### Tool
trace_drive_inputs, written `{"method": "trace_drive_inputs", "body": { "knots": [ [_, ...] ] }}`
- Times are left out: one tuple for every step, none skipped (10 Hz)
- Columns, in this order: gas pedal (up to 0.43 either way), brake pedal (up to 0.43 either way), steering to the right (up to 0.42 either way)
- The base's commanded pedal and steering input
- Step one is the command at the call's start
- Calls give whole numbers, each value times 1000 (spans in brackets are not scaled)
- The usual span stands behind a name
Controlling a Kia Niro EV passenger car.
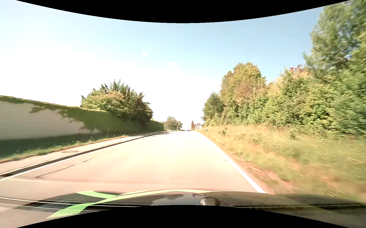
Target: Follow the waypoints while adhering to traffic rules and regulations
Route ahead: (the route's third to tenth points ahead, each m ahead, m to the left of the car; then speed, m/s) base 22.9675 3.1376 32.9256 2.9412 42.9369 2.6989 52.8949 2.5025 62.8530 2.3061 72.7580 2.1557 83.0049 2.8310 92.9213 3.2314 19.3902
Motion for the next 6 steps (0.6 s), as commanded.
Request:
{"method": "trace_drive_inputs", "body": {
  "knots": [
    [150, 0, -8],
    [138, 0, -6],
    [138, 0, -5],
    [130, 0, -5],
    [130, 0, -5],
    [130, 0, -4]
  ]
}}
